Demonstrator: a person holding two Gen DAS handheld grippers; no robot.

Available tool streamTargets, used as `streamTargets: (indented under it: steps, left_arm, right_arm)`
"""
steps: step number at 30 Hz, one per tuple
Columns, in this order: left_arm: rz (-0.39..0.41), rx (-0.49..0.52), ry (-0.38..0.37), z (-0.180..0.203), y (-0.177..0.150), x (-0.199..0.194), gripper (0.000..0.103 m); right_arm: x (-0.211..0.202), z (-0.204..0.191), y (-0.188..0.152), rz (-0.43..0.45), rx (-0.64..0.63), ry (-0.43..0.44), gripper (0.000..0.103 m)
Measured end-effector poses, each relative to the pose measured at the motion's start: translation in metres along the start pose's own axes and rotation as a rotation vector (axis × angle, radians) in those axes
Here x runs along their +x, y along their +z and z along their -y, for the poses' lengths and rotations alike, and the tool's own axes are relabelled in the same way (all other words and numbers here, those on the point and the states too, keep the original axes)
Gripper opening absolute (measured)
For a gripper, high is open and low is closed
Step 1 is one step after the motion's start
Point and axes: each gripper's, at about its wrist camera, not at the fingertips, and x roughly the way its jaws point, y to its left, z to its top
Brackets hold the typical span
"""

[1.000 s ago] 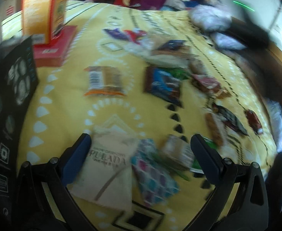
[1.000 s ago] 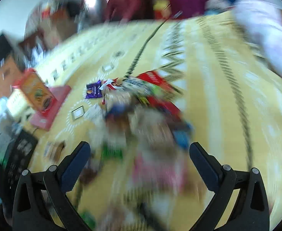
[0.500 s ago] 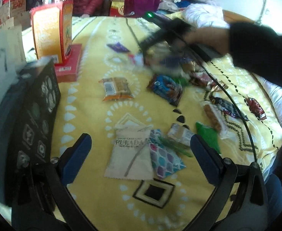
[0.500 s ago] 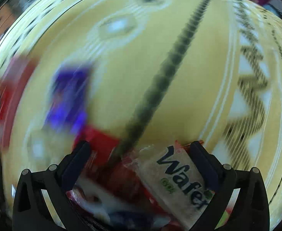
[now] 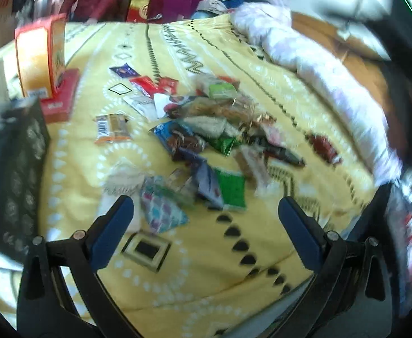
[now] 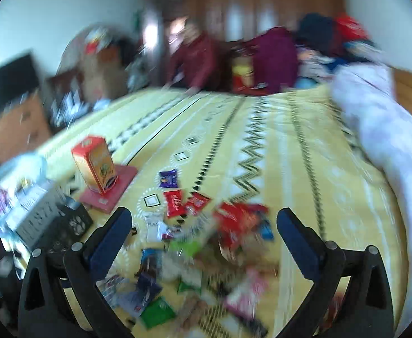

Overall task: Organize snacks
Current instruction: 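Move both grippers over the snack pile toward the wrapped packets, then grasp the black wrapped bar with the right gripper while left grasps a blue packet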

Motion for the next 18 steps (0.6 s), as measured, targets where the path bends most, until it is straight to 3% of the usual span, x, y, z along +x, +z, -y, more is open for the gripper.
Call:
streamTargets:
  steps: [2, 4, 6, 8, 11, 13, 16, 18]
  left_arm:
    - [-0.007, 0.016, 0.005, 0.006, 0.01, 0.01, 0.1]
    - [-0.031, 0.043, -0.01, 0.013, 0.02, 0.026, 0.091]
    - [-0.083, 0.051, -0.058, 0.017, 0.029, 0.045, 0.062]
    - [-0.124, 0.06, -0.076, 0.022, 0.031, 0.059, 0.052]
    - [-0.162, 0.116, -0.045, 0.032, 0.029, 0.077, 0.051]
    - [-0.162, 0.14, 0.022, 0.035, 0.029, 0.081, 0.043]
    - [-0.119, 0.145, 0.051, 0.04, 0.03, 0.07, 0.046]
    - [-0.15, 0.164, 0.067, 0.039, 0.027, 0.077, 0.047]
  right_arm:
    - [-0.012, 0.016, -0.033, -0.066, 0.094, 0.002, 0.103]
    - [-0.012, 0.027, -0.063, -0.13, 0.158, -0.008, 0.103]
    - [-0.008, 0.034, -0.096, -0.19, 0.182, -0.007, 0.099]
    - [-0.016, 0.043, -0.123, -0.22, 0.195, -0.004, 0.096]
    - [-0.025, 0.055, -0.144, -0.257, 0.191, -0.005, 0.094]
    - [-0.025, 0.061, -0.153, -0.266, 0.187, -0.003, 0.094]
    - [-0.022, 0.065, -0.153, -0.273, 0.173, 0.018, 0.094]
    - [-0.018, 0.064, -0.153, -0.273, 0.157, 0.028, 0.094]
